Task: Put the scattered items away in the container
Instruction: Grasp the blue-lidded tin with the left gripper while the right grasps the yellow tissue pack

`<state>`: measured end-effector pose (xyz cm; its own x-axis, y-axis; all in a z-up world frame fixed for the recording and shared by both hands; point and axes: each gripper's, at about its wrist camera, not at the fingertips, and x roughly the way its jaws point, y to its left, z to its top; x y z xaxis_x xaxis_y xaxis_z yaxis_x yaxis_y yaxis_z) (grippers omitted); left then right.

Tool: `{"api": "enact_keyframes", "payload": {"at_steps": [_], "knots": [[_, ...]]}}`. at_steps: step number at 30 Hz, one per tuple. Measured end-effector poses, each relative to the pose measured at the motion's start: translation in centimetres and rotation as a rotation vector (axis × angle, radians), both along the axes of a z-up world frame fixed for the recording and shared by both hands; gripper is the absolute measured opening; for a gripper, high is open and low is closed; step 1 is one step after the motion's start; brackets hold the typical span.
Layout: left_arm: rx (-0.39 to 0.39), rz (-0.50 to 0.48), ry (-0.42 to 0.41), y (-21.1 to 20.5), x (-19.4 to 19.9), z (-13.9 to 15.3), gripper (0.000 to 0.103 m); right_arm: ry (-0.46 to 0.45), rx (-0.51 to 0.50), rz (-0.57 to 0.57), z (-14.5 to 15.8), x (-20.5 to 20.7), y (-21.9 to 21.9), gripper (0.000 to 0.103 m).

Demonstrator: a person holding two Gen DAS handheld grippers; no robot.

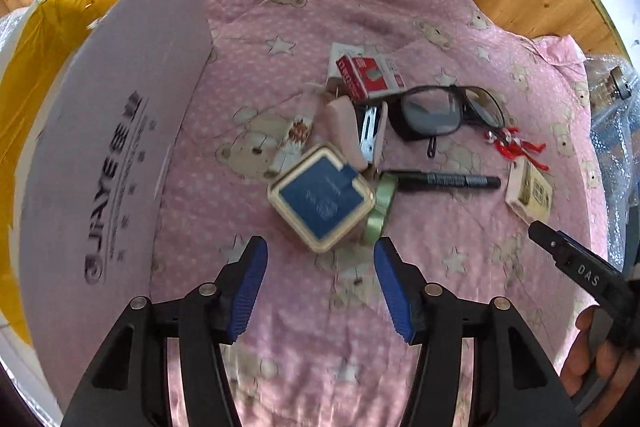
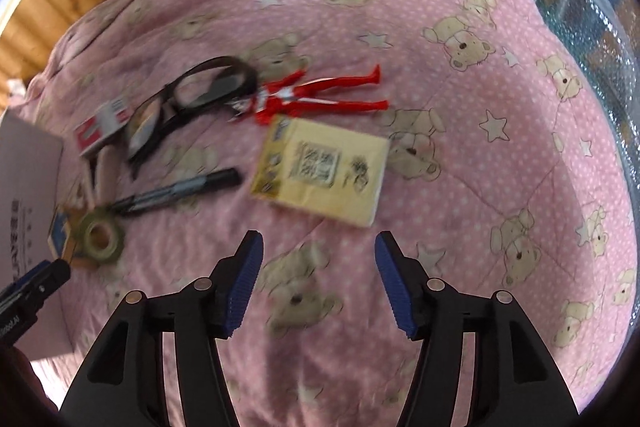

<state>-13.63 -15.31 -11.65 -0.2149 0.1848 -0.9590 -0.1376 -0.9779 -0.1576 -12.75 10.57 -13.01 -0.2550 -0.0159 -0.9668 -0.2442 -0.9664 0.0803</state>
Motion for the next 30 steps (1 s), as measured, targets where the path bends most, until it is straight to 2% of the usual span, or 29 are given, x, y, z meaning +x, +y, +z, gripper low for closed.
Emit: {"api": "enact_keyframes", "payload": {"at_steps": [5, 9, 10, 17, 24, 30], "knots": [[-0.008, -0.025, 0.031, 0.3, -1.6, -1.0, 0.06, -0.018, -0.053, -0.045, -1.8, -1.9, 1.6, 0.065], [0.021, -0.019, 0.064, 0.1, -3.0, -1.3, 0.061, -0.025, -0.097, -0.078, -3.0, -3.1, 2.4, 0.068], [0.025, -0.015, 0.065, -0.1, -3.5, -1.4, 0.061, -0.011, -0.108, -0.086, -2.9, -3.4, 2.5, 0.071], [0.02, 0.015, 0.04, -0.6, -5.8, -2.8, 0.061, 0.037, -0.182, -0.132, -2.4, -5.6, 3.1, 0.071], [0.013, 0.07, 0.035, -0.5, -4.7, -2.5, 0.061, 0.063, -0.157, -0.168, -2.0, -6.5, 3.5, 0.072], [-0.001, 0.091, 0.03, -0.1, -3.6, -3.4, 0.061, 0.059, -0.127, -0.156, -2.6, -7.3, 2.6, 0.084]]}}
